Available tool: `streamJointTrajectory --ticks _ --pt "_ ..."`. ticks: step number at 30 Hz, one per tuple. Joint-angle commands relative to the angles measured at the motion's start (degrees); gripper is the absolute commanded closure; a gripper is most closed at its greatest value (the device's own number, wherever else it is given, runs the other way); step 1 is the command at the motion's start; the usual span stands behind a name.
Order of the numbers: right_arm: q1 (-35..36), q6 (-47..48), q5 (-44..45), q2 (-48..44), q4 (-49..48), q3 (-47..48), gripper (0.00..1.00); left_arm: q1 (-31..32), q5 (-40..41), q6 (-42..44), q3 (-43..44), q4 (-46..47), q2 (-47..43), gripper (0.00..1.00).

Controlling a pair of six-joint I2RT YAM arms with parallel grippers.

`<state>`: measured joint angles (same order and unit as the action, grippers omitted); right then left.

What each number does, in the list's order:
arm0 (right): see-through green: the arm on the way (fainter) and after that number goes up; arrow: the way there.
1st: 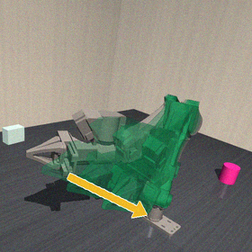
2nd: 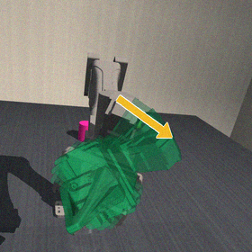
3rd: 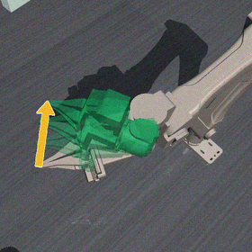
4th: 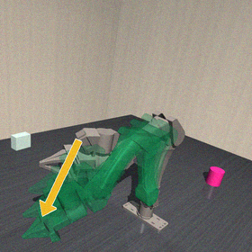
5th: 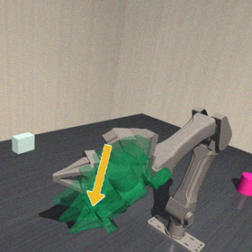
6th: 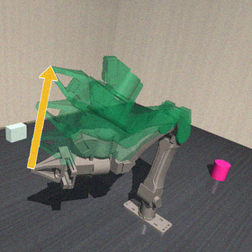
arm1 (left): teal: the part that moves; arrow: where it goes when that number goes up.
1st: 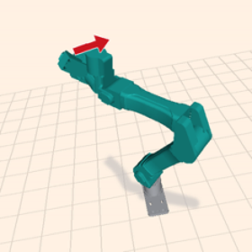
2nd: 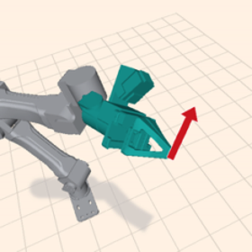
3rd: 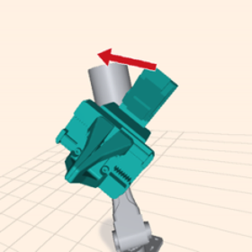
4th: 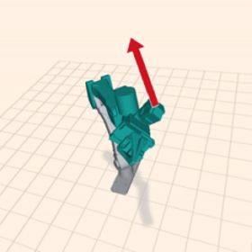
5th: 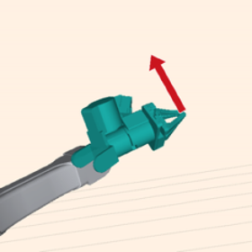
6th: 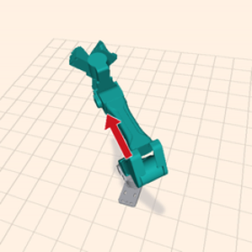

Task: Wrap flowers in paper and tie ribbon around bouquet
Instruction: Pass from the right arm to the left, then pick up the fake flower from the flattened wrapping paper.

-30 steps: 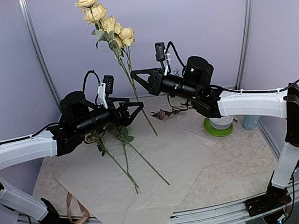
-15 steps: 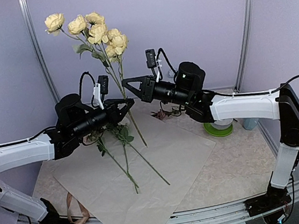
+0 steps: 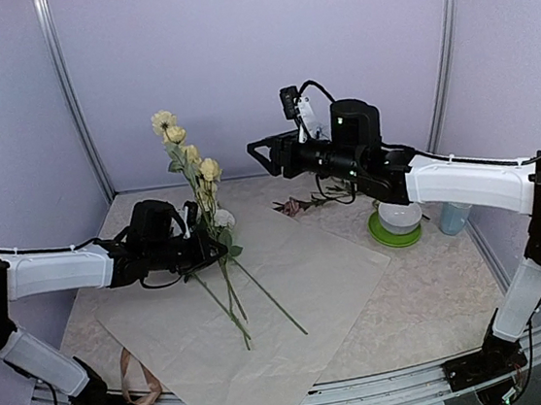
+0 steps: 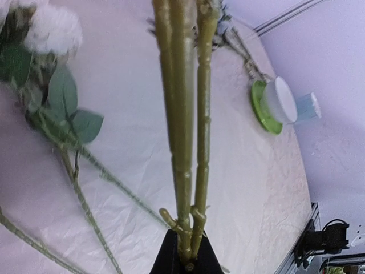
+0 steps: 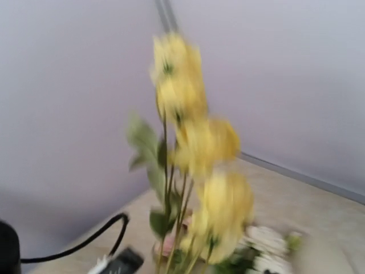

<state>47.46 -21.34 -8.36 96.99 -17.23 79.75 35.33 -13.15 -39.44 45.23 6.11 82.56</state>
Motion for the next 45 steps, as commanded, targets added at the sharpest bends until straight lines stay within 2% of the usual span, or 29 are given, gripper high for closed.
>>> streamJointTrajectory --ticks 1,7,9,10,11,13,15,18,24,27,30,36,40,42,45 --pt "-0.5 6.1 5.2 -0.3 8.7 0.7 0.42 0.1 -2.5 -2.1 -0.3 -3.8 2.6 1.00" --pt "-0.3 6.1 -5.6 11.7 26.9 9.3 0.43 -0.5 2.8 -1.6 -2.2 -5.9 -1.7 1.00" --pt "0.4 6.1 -8.2 17.0 32.7 12.9 0.33 -2.0 4.0 -1.3 -3.6 -7.1 -4.4 1.00" --pt "0.9 6.8 -8.7 20.1 37.2 15.7 0.23 -2.9 4.2 -1.2 -4.4 -7.6 -5.3 1.00" --pt "1.4 7.4 -8.3 23.1 40.9 18.7 0.19 -3.6 4.5 -1.0 -5.1 -8.0 -6.1 1.00" --pt "2.3 8.4 -6.0 29.2 47.4 25.8 0.17 -4.9 5.1 -0.6 -6.1 -9.0 -7.4 1.00" --pt "3.1 9.8 -4.3 33.8 51.8 31.0 0.19 -5.5 5.6 -0.1 -6.6 -9.7 -8.2 1.00" --pt "3.9 10.0 -5.3 37.5 53.7 33.5 0.24 -5.7 6.3 0.4 -7.2 -10.0 -9.2 1.00" --pt "4.9 10.1 -3.8 37.8 55.0 33.7 0.29 -6.0 6.2 1.3 -7.7 -9.6 -8.9 1.00" --pt "5.0 9.7 -3.8 40.1 60.1 37.7 0.33 -6.1 6.1 1.5 -7.4 -9.7 -8.7 1.00" --pt "5.5 8.7 -3.4 41.6 64.9 39.4 0.41 -6.1 6.5 1.9 -7.4 -9.6 -9.1 1.00" --pt "7.2 7.8 0.1 43.2 68.8 40.4 0.49 -6.6 6.9 2.6 -7.9 -8.7 -9.6 1.00" --pt "8.9 7.2 2.7 45.6 73.3 41.7 0.50 -6.6 6.5 3.8 -8.2 -8.5 -9.9 1.00" --pt "10.1 7.2 5.1 46.7 75.3 41.8 0.57 -6.8 6.8 4.3 -8.8 -7.9 -10.3 1.00" --pt "10.8 6.3 6.3 47.0 76.5 41.6 0.78 -7.1 6.4 4.5 -9.6 -6.5 -10.5 1.00"
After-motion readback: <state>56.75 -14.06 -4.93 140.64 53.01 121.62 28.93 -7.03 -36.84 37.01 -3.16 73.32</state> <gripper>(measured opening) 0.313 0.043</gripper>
